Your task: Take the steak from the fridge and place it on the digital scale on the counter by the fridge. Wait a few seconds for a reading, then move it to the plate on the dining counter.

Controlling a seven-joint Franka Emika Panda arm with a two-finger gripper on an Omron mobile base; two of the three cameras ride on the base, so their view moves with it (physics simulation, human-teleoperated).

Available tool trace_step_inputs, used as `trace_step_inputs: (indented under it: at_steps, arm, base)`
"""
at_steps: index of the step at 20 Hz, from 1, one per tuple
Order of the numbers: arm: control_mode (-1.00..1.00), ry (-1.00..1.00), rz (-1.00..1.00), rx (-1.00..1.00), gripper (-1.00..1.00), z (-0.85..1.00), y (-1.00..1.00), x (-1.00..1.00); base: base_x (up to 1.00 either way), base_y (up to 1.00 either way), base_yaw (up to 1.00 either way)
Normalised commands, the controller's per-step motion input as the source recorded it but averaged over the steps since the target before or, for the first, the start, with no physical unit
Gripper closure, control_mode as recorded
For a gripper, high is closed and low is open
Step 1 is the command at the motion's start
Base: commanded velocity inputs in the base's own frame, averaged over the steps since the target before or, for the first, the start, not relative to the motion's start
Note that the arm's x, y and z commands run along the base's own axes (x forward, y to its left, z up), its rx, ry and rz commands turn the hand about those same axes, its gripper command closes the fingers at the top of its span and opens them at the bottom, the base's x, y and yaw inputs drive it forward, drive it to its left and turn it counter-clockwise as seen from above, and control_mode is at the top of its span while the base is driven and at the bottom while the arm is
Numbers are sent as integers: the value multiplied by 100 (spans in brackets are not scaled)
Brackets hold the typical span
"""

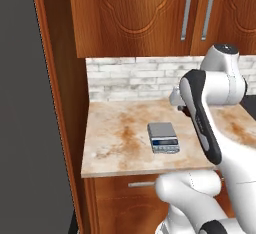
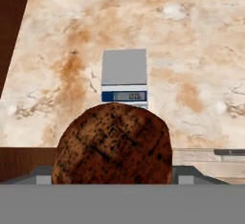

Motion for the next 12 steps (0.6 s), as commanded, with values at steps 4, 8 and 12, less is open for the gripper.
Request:
trace_step_inputs:
  at_steps: [4,8,12]
  arm:
    - [100,0,0,0,100,0,0,0]
    - [100,0,0,0,100,0,0,0]
    - [100,0,0,0,100,0,0,0]
  base:
    - [-100,0,58]
    - [-100,0,83]
    - [-99,0,86]
